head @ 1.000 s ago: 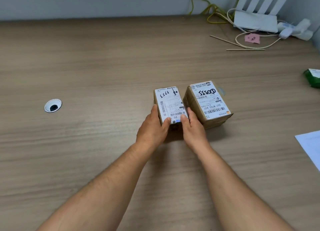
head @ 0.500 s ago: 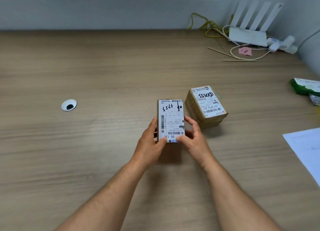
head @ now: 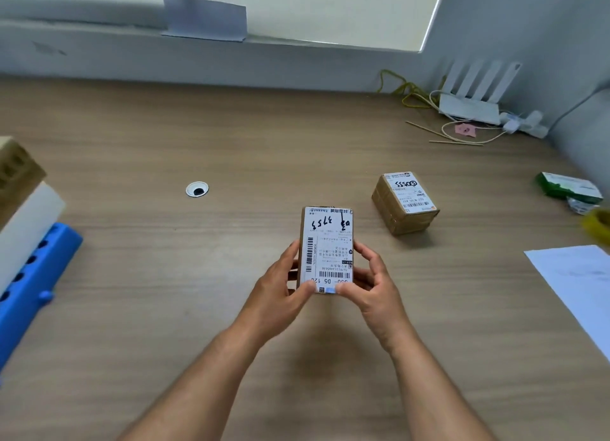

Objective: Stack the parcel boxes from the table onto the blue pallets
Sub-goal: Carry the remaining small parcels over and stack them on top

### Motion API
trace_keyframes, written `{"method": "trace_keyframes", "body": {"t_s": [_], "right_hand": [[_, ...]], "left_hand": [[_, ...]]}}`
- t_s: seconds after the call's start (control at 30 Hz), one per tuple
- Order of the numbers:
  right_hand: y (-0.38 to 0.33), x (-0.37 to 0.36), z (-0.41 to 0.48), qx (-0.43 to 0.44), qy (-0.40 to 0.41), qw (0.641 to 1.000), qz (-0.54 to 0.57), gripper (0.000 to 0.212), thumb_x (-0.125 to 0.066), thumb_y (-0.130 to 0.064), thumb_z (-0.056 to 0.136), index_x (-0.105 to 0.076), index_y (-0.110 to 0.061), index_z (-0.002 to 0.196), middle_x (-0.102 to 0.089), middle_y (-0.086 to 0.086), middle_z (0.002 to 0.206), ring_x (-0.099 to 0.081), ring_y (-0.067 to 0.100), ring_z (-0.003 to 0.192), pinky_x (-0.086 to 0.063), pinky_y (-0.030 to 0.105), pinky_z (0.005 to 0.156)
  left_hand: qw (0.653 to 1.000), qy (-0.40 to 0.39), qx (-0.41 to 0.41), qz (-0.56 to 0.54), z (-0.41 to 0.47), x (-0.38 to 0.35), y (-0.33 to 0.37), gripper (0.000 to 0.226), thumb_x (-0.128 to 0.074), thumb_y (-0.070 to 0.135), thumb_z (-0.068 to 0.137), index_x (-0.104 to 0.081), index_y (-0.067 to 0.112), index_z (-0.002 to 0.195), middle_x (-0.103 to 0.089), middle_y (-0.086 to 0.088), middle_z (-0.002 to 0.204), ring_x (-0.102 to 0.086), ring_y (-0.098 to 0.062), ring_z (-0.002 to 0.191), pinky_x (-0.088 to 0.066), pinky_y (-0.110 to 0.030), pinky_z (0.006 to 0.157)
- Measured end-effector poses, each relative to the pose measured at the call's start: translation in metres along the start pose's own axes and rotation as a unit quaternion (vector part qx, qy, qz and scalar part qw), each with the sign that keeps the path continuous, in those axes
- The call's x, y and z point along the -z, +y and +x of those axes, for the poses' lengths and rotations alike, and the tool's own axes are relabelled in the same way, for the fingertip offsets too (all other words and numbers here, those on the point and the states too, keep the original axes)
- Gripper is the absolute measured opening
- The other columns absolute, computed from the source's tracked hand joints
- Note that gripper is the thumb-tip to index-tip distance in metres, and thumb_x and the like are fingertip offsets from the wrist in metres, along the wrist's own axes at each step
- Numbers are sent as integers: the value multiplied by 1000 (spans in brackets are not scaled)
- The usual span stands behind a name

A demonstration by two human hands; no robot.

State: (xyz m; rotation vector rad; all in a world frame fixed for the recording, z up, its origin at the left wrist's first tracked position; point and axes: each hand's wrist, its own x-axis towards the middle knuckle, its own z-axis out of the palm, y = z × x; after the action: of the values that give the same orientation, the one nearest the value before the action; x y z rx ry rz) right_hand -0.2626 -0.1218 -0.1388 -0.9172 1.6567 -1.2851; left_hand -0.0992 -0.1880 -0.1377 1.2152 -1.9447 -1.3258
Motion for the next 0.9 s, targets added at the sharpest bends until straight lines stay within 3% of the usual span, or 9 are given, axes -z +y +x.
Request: {"method": "trace_keyframes", "body": {"t_s": [0.1,0.2,0.4,0.53,0.7,0.9], "right_hand": [[-10,-14,-16,12,-6,1000,3,70,-67,8,78,-48,-37,128,-73,2,100,-70,10,92,-54,24,79],[-15,-27,-31,18,-19,1000,-4,70,-67,5,78,-48,-42,126,-74,0,99,-70,13,95,-55,30,83],[-35,-42,-50,42,-75,996,-18,69,-68,3,79,-48,-39,129,-74,-1,99,-69,9,93,-54,27,80],[-46,-43,-60,56,-103,993,-12,68,-70,2,78,-49,-41,126,-73,-1,101,-69,9,94,-55,33,85],[-52,-43,-71,72,-134,988,-2,69,-71,-15,67,-51,-46,125,-73,-3,102,-68,11,96,-54,39,88],[-56,-58,-81,85,-187,979,19,67,-68,3,78,-51,-44,123,-73,-2,100,-69,9,92,-55,35,87]], "left_hand": [[1000,23,-13,11,-18,20,-1,64,-57,25,93,-24,33,147,-51,11,127,-54,0,109,-50,-24,90],[996,85,-10,20,-41,39,-6,63,-57,29,92,-26,31,147,-46,11,127,-52,-7,113,-48,-32,94],[970,197,-17,144,-77,65,-12,63,-60,34,90,-30,26,145,-45,6,136,-44,-9,123,-39,-27,98],[949,238,-7,209,-98,71,-6,66,-63,36,87,-34,23,144,-43,3,140,-40,-13,128,-34,-29,103],[931,269,1,247,-123,71,5,66,-66,35,84,-36,22,142,-44,4,141,-38,-12,130,-29,-28,106],[898,294,31,327,-157,83,12,71,-65,42,84,-33,22,144,-41,3,145,-36,-14,133,-29,-31,108]]}}
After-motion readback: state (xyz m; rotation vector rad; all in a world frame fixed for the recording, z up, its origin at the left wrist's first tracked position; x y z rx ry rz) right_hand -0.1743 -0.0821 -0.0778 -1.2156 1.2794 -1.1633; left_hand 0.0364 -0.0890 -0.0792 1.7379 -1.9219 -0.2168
